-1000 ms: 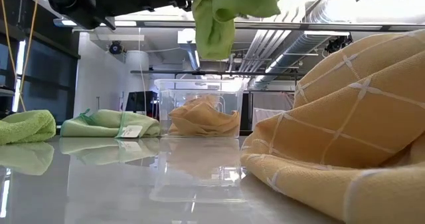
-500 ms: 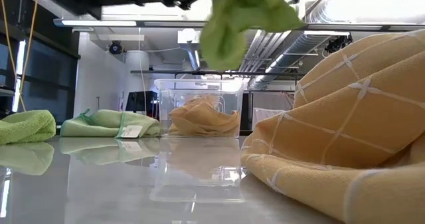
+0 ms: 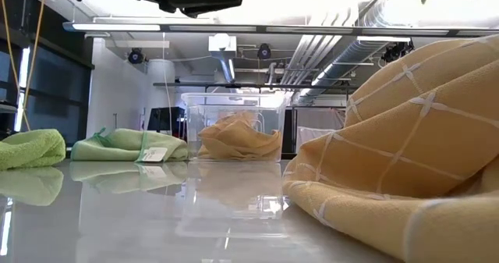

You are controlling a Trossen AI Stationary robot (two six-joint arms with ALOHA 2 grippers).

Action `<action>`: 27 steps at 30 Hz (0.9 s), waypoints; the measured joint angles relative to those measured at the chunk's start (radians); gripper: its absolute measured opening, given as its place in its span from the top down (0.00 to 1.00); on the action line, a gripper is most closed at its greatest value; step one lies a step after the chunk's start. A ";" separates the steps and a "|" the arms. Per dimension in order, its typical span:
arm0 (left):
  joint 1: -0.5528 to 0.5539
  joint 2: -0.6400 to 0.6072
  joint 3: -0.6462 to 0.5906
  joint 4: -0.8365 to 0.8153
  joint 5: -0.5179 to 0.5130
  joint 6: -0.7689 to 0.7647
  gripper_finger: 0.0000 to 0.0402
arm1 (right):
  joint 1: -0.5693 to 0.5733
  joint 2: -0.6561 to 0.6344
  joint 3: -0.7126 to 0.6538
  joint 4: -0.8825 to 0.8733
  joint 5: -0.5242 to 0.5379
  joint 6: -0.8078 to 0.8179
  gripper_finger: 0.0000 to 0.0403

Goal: Sort towels by color in basket
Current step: Put the right light green towel into the bottom transparent bin

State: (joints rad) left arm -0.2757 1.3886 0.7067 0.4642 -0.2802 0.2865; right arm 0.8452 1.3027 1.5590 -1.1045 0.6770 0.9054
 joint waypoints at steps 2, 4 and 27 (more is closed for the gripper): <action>-0.002 0.011 0.000 0.004 0.000 -0.013 0.75 | 0.043 0.045 0.099 -0.126 -0.106 0.145 0.98; -0.003 0.021 0.000 0.001 -0.002 -0.018 0.75 | 0.085 0.088 0.173 -0.218 -0.192 0.288 0.98; -0.001 0.040 -0.001 0.034 -0.004 -0.007 0.75 | 0.208 0.223 0.014 -0.467 -0.669 0.982 0.62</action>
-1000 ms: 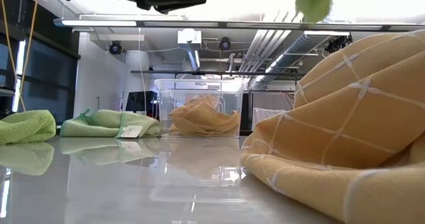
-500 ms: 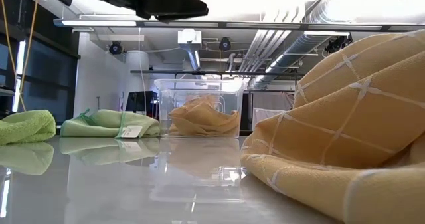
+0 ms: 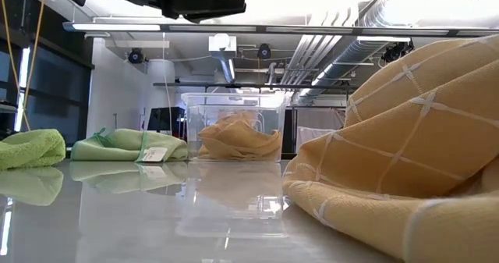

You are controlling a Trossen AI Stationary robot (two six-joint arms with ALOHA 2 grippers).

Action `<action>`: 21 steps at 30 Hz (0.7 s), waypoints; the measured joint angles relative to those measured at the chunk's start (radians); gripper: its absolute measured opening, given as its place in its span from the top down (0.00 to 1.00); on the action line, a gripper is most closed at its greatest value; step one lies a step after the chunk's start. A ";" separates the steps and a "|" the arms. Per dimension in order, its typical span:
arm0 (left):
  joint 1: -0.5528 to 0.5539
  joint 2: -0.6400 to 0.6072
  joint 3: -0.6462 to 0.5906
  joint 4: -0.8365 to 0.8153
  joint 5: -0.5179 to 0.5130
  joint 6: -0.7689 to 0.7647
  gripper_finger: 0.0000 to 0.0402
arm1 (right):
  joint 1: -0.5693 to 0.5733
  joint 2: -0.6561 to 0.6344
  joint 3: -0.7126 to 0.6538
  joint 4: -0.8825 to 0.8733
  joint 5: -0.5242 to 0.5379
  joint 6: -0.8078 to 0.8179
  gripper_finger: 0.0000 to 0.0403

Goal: Sort towels by color in basket
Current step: Put the right light green towel into the bottom transparent bin, then put the yellow towel into the top transparent bin

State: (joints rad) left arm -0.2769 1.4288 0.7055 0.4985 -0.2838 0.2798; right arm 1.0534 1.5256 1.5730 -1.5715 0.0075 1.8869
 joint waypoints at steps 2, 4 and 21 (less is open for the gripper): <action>0.001 0.000 0.000 0.001 0.000 -0.001 0.75 | 0.000 -0.018 0.006 0.000 -0.002 0.002 0.59; 0.001 0.000 0.000 0.001 0.000 -0.006 0.75 | 0.000 -0.035 0.012 0.001 -0.007 0.001 0.58; 0.002 0.000 0.000 0.028 0.000 -0.016 0.75 | -0.145 -0.067 -0.047 0.107 0.870 -0.701 0.58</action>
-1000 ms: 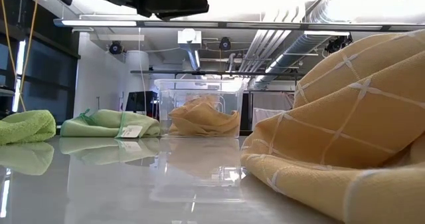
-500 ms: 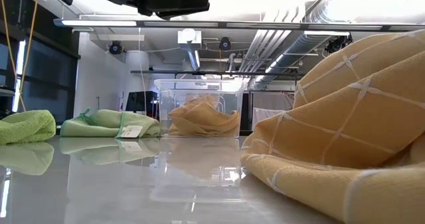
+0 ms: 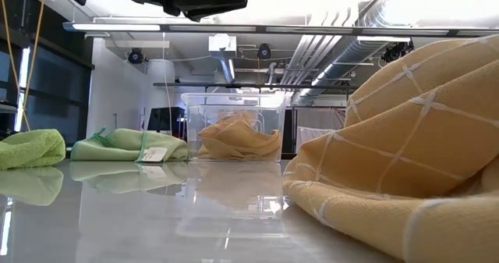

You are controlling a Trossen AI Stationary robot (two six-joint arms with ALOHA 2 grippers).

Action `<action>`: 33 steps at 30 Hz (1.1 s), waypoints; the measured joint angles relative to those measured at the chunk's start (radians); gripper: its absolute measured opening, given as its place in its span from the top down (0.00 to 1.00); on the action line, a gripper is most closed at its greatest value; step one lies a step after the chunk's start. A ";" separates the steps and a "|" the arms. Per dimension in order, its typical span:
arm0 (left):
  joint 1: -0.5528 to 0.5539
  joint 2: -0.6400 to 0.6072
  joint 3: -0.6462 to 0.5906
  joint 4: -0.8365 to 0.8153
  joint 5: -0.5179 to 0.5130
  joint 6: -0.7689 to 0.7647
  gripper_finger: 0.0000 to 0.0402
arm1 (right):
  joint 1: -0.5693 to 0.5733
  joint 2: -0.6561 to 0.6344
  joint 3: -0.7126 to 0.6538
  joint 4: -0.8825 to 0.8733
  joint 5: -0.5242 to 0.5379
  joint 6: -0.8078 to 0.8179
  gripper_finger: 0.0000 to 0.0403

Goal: Sort towels by color in basket
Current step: Put the yellow towel into the top transparent bin

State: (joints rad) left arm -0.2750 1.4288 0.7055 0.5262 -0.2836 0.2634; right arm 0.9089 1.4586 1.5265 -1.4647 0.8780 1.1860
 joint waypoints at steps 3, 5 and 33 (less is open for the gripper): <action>0.000 0.000 0.000 -0.001 0.000 0.000 0.75 | -0.118 0.000 -0.042 0.018 -0.069 -0.087 0.58; 0.000 0.000 0.000 -0.002 0.000 0.000 0.75 | -0.202 0.000 -0.087 0.071 -0.160 -0.169 0.58; -0.008 0.000 -0.019 -0.213 -0.284 -0.079 0.75 | -0.684 0.178 -0.591 1.108 -0.646 -0.804 0.58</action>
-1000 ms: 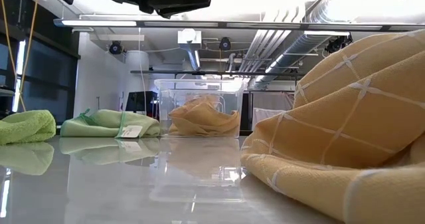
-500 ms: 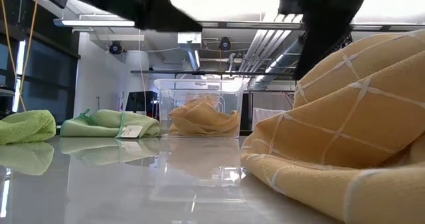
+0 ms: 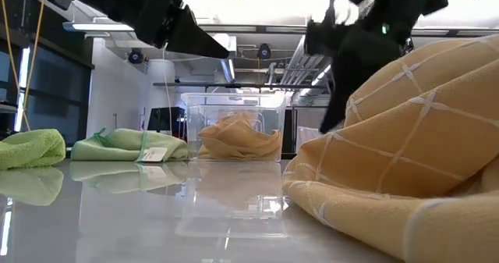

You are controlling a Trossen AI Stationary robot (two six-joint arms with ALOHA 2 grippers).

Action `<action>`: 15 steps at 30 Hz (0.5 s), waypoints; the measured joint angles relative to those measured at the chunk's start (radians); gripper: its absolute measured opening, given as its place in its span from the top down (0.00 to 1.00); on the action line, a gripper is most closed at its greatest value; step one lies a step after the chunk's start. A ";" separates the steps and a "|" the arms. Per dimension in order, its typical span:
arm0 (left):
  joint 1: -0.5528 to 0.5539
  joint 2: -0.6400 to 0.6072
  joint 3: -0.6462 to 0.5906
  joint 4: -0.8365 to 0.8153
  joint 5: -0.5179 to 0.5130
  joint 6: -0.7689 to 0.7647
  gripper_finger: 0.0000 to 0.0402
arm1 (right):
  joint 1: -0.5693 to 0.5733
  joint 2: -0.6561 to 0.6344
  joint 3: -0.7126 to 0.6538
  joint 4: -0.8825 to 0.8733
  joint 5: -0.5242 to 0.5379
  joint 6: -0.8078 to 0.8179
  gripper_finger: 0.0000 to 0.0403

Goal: Sort towels by color in basket
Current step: Put the yellow towel into the top transparent bin

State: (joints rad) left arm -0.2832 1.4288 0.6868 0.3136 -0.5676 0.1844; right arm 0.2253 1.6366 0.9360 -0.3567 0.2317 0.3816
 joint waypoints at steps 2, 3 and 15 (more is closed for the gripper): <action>0.004 0.000 0.000 -0.002 0.005 -0.002 0.75 | 0.000 0.048 0.000 0.009 -0.001 0.003 0.58; 0.007 0.000 0.000 -0.002 0.005 -0.008 0.75 | -0.001 0.071 0.000 0.013 0.000 0.008 0.58; -0.016 0.000 -0.001 0.018 0.080 0.015 0.75 | -0.013 0.307 0.009 0.316 0.132 0.112 0.74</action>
State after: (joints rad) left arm -0.2993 1.4288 0.6861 0.3320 -0.4881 0.1994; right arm 0.2128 1.9440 0.9445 -0.0409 0.3633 0.4940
